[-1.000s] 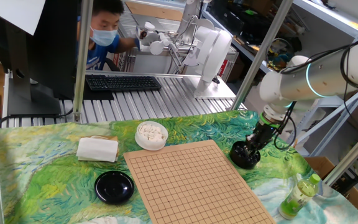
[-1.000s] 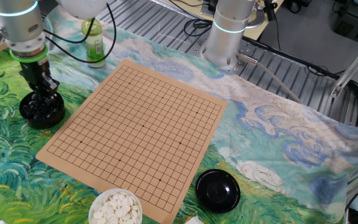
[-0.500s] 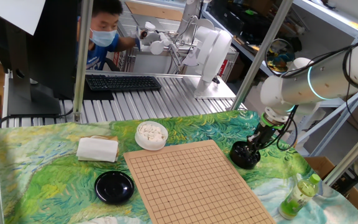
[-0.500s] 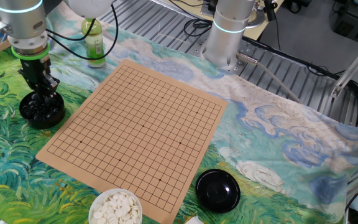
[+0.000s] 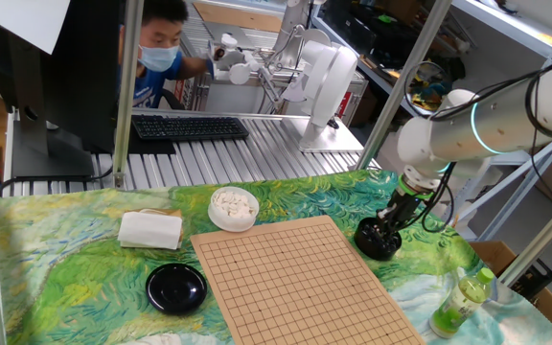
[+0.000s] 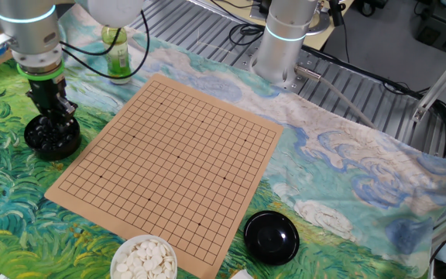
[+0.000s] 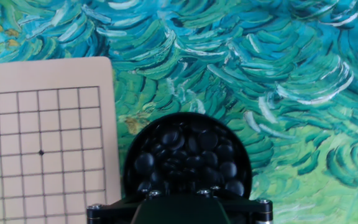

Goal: Play the first move as black on the 3-4 point in the upper right corner of the Go board

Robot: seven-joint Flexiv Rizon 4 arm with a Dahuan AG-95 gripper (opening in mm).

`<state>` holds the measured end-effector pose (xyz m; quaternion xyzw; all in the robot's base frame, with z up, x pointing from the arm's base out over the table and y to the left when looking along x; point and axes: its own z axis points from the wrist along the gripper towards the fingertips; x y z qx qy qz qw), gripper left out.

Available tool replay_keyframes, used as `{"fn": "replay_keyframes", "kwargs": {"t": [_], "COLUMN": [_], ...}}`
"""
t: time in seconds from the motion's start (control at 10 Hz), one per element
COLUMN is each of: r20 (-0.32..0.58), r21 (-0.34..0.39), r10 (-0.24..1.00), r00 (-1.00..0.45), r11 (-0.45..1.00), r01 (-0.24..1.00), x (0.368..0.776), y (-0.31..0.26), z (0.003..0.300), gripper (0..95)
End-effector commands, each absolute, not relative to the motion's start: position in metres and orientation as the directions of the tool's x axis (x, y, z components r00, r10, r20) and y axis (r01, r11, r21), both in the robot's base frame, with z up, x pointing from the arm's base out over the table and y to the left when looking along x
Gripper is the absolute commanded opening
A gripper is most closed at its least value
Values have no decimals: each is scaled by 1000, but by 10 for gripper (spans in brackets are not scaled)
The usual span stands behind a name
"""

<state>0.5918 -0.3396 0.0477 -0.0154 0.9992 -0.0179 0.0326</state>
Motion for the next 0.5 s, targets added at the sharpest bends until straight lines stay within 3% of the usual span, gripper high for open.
{"fn": "replay_keyframes", "kwargs": {"t": [0.1,0.5], "r20": [-66,-71], "r21": [-35,-35], "r10": [-16,1], "r00": [-998,-998], "r11": [999,999], "r01": [-14,3], "x": [588,576], "y": [-336,-331], "z": [46,44], "gripper": [190,190]}}
